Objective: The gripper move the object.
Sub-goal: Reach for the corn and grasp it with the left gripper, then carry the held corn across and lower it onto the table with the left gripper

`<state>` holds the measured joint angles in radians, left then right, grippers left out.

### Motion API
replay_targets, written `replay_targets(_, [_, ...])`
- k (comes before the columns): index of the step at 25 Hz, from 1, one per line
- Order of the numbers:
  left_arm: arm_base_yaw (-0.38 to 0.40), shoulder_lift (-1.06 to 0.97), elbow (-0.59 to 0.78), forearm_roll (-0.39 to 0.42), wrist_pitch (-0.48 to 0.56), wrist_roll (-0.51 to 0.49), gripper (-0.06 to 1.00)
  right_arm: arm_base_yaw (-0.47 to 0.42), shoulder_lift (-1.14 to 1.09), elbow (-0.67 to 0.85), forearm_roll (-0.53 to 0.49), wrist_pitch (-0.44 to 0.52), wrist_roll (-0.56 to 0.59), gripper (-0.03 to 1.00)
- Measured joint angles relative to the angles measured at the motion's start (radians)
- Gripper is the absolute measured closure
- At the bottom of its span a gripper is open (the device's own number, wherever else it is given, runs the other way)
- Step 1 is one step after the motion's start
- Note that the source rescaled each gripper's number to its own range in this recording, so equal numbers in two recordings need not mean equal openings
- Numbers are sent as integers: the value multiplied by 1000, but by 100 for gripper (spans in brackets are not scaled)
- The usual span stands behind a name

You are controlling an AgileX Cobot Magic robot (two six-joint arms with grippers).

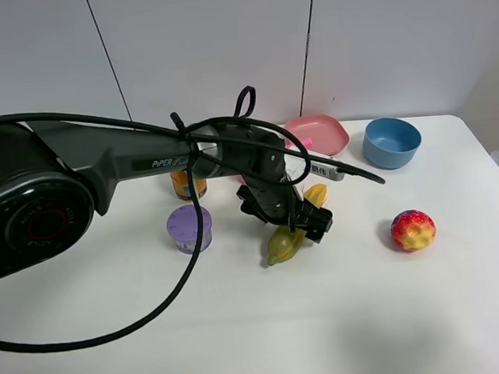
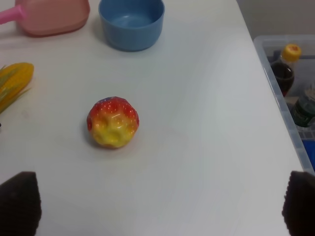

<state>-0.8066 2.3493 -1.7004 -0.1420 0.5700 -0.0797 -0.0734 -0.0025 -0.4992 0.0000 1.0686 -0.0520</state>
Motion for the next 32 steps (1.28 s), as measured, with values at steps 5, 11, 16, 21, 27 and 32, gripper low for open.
replay_targets(5, [0, 3, 0, 17, -3, -1, -6, 0, 0, 0, 0, 0, 0, -3])
replay_targets(11, [0, 13, -3, 36, -5, 0, 27, 0, 0, 0, 0, 0, 0, -3])
replay_targets(16, [0, 15, -3, 42, -6, 1, 93, 0, 0, 0, 0, 0, 0, -3])
replay_targets(21, [0, -26, -1, 48, 19, 5, 92, 0, 0, 0, 0, 0, 0, -3])
replay_targets(27, [-10, -267, 0, 87, 136, 8, 92, 0, 0, 0, 0, 0, 0, -3])
replay_targets(32, [15, -480, -1, 196, 346, -25, 92, 0, 0, 0, 0, 0, 0, -3])
